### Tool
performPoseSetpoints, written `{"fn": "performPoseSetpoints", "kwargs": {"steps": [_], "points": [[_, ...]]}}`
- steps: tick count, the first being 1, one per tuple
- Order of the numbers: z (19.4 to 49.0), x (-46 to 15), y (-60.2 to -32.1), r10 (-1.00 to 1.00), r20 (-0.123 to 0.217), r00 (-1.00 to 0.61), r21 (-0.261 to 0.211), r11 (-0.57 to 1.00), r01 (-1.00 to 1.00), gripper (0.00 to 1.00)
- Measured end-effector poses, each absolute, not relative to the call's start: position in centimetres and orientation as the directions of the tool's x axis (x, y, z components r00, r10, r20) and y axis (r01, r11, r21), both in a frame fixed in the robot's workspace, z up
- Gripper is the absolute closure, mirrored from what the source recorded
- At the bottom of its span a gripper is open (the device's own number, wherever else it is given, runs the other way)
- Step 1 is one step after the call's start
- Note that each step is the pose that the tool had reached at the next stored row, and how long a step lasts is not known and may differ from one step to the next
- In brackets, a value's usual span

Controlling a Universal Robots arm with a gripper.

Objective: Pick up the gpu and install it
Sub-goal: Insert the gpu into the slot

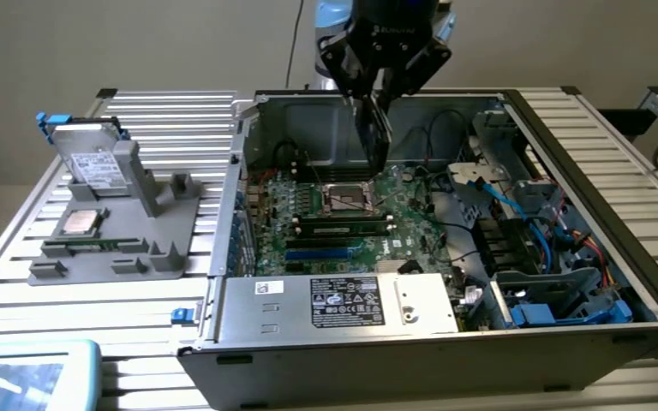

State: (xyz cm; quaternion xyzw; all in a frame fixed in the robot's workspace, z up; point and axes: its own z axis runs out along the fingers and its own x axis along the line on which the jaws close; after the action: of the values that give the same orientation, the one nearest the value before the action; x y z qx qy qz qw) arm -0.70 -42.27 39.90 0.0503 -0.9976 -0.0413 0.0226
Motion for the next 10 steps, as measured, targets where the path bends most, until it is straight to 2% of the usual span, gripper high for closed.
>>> {"fn": "performPoseSetpoints", "kwargs": {"steps": [10], "points": [[39.41,-0.70,-42.27,-0.281,0.041,-0.959,0.085,0.957,-0.277,0.73]]}}
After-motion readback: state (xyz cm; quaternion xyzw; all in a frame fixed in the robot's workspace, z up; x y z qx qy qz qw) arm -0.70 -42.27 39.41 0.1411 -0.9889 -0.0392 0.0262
